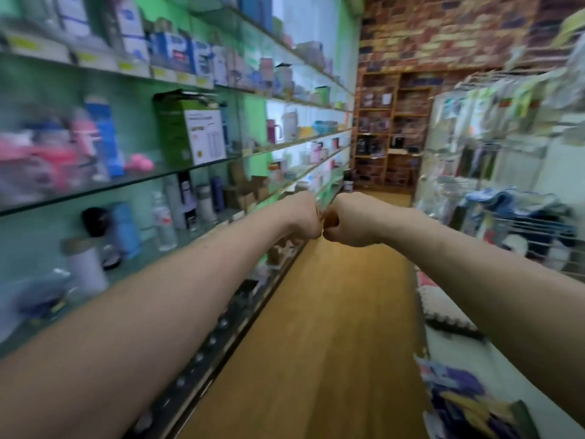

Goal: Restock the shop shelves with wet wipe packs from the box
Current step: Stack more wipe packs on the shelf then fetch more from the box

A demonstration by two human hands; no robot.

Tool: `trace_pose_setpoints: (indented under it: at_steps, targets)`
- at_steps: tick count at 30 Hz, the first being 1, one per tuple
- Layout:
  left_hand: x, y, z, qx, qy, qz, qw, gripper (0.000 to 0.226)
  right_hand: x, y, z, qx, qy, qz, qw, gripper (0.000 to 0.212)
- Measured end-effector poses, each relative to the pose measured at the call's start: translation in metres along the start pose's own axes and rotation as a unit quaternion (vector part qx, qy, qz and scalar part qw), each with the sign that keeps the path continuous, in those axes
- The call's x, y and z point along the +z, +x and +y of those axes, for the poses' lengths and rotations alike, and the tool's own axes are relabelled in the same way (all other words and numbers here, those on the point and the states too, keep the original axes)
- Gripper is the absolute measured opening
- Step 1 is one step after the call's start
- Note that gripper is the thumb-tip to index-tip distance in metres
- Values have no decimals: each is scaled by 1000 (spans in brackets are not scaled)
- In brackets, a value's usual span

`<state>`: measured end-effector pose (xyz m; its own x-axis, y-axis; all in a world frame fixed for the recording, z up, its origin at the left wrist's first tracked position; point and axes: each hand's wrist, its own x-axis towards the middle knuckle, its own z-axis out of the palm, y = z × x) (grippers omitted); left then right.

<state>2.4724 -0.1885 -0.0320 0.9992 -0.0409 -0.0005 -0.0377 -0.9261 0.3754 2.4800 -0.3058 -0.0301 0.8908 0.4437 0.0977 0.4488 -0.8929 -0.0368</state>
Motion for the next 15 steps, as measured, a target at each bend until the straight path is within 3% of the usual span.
trace_pose_setpoints:
  at_steps: [15]
  targets:
    - [-9,-222,-269,-248,-48,-20,967,28,104,-36,-318,-206,48,-104,972,20]
